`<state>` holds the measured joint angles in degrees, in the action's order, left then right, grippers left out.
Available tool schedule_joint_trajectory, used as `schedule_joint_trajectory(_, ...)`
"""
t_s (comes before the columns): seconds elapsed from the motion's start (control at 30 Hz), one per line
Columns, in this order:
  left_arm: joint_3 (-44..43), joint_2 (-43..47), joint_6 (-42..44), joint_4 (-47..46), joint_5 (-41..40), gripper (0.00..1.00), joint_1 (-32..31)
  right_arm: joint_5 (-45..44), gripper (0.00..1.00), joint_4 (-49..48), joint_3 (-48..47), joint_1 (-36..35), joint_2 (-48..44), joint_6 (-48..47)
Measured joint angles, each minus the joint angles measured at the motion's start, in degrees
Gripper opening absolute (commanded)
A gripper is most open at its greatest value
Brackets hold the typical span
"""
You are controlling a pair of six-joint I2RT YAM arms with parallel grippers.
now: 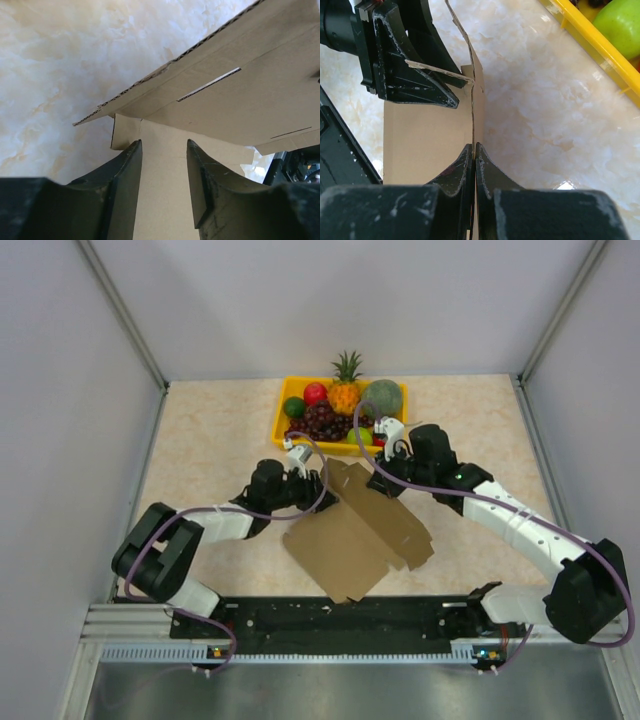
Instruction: Fold the paper box
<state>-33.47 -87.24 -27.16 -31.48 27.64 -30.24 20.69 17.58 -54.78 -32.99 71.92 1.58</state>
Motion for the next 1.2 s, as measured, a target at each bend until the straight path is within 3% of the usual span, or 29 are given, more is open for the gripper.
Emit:
schedule_joint_trajectory(0.23,1.8,4.0,0.7,1.2,-3.6,0.58,-0.2,-0.1,0.00,0.0,0.0,0.0,0.0,0.0)
schedule_joint_trajectory(0.37,2.2,9.3,1.5,4.6,-6.0,0.54,1.1,-3.3,0.00,0.3,0.0,-1.5,0.3,-0.1)
schedule_joint_trajectory(0.47,3.0,13.5,1.6,6.1,-8.4,0.54,2.8,-10.4,0.00,2.0,-0.5,-5.5,1.4,-0.3)
schedule_joint_trajectory(0.67,5.3,16.3,1.5,6.4,-11.1,0.43,4.3,-23.1,0.00,3.0,-2.5,-12.9,6.8,-1.2)
schedule_joint_trajectory(0.83,6.4,14.4,1.6,3.5,-7.1,0.57,4.4,-27.6,0.00,2.5,-3.8,-14.5,8.6,-2.3)
schedule_joint_trajectory(0.93,8.4,14.1,1.7,-0.8,-3.7,0.58,4.3,-29.0,0.00,2.4,-3.8,-14.5,8.7,-2.6)
schedule_joint_trajectory(1.2,10.0,19.0,12.0,-7.2,-6.5,0.59,-4.6,-28.2,0.00,2.2,-3.8,-14.5,8.7,-3.0)
